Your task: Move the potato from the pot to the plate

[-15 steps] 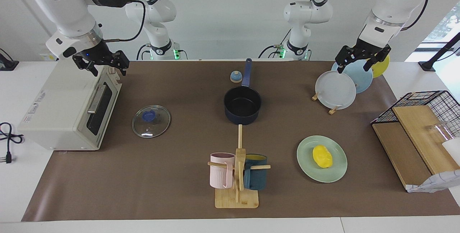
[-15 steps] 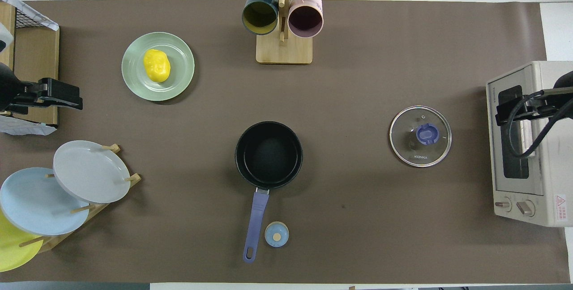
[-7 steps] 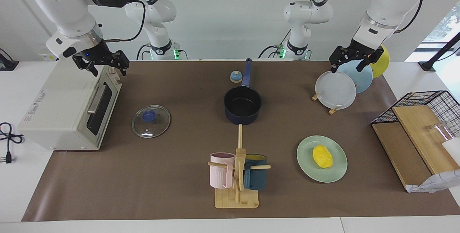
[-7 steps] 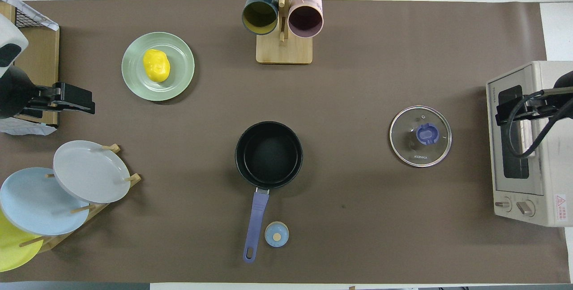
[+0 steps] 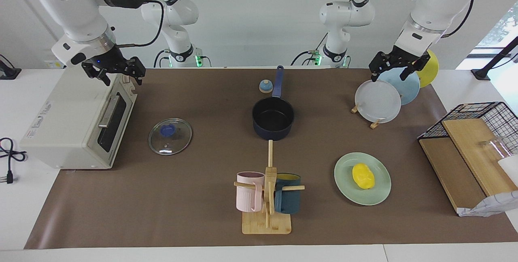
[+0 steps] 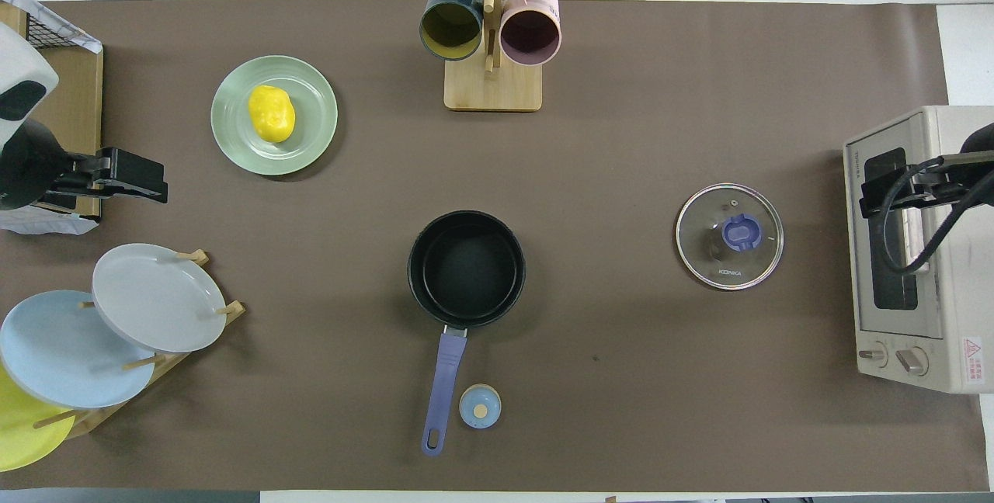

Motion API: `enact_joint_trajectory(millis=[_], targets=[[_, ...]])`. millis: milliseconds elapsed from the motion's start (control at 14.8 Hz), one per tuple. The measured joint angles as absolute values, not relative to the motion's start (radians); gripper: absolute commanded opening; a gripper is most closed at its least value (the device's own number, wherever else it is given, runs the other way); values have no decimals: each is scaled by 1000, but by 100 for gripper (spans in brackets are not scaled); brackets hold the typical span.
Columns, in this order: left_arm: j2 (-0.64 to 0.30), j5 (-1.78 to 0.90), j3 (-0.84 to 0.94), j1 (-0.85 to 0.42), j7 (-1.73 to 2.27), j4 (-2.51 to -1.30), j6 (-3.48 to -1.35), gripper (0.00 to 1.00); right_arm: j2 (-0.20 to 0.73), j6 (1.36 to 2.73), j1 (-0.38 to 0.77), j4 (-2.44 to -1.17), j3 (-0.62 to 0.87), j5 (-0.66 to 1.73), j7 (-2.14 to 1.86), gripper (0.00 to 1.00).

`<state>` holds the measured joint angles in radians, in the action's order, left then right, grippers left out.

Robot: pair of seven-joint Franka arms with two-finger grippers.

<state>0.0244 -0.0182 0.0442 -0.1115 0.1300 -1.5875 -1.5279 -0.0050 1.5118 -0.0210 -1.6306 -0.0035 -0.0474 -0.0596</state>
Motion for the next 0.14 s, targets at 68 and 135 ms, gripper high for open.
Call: enact_joint_trajectory(millis=[68, 135], targets=[[25, -18, 44, -112, 130, -1587, -1528, 100, -5, 1512, -21, -1631, -3, -47, -60, 100], [26, -18, 44, -111, 130, -1587, -1528, 100, -5, 1512, -21, -1631, -3, -47, -60, 100]])
